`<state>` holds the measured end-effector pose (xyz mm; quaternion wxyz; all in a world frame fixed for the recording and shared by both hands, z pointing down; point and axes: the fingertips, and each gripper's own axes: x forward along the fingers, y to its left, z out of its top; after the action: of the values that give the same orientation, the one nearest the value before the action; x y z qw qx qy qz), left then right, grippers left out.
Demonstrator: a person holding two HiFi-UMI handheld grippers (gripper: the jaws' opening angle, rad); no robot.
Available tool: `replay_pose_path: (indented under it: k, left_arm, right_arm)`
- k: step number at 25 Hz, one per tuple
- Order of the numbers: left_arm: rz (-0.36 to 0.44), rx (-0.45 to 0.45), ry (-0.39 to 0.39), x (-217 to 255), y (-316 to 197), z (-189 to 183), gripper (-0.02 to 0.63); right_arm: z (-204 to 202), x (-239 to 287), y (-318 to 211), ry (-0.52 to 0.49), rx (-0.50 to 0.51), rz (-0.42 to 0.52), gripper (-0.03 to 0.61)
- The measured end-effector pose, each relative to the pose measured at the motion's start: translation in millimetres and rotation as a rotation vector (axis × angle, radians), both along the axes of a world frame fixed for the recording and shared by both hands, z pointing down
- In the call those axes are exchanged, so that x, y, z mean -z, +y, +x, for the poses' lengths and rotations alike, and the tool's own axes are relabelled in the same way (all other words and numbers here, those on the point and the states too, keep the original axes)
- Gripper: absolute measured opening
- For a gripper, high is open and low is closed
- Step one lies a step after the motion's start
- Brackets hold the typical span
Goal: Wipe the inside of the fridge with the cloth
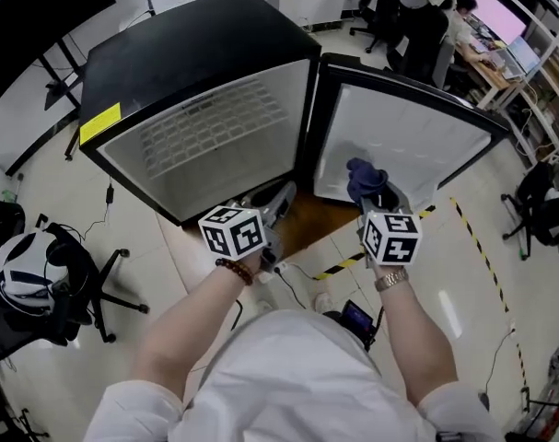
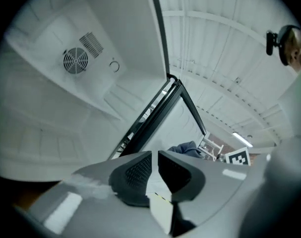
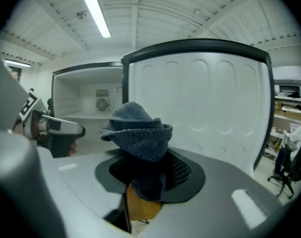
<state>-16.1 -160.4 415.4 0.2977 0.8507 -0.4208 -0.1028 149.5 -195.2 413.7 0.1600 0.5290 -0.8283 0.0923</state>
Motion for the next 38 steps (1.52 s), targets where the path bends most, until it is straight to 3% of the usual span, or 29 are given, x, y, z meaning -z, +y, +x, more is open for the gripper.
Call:
replay_pose_path:
  k: [8, 15, 27, 38]
  left_arm:
    - [0.124, 0.230, -0.177, 39, 31, -46, 0.029]
    - [0.175, 0.447, -0.286, 67, 74, -60, 0.026]
    - [0.170, 0.595, -0.460, 75, 137, -11, 0.003]
    - [0.167, 0.664, -0.504, 73, 163, 16, 0.003]
  right_arm:
    - [-108, 29, 20, -0.028, 0.377, 0.044, 0.137]
    - [-153, 44, 58, -0.038, 0.651, 0.075, 0.137]
    - [-122, 55, 129, -0.102, 0.830, 0.105, 0.137]
    - [-97, 62, 160, -0.146, 0.891, 0.107, 0.136]
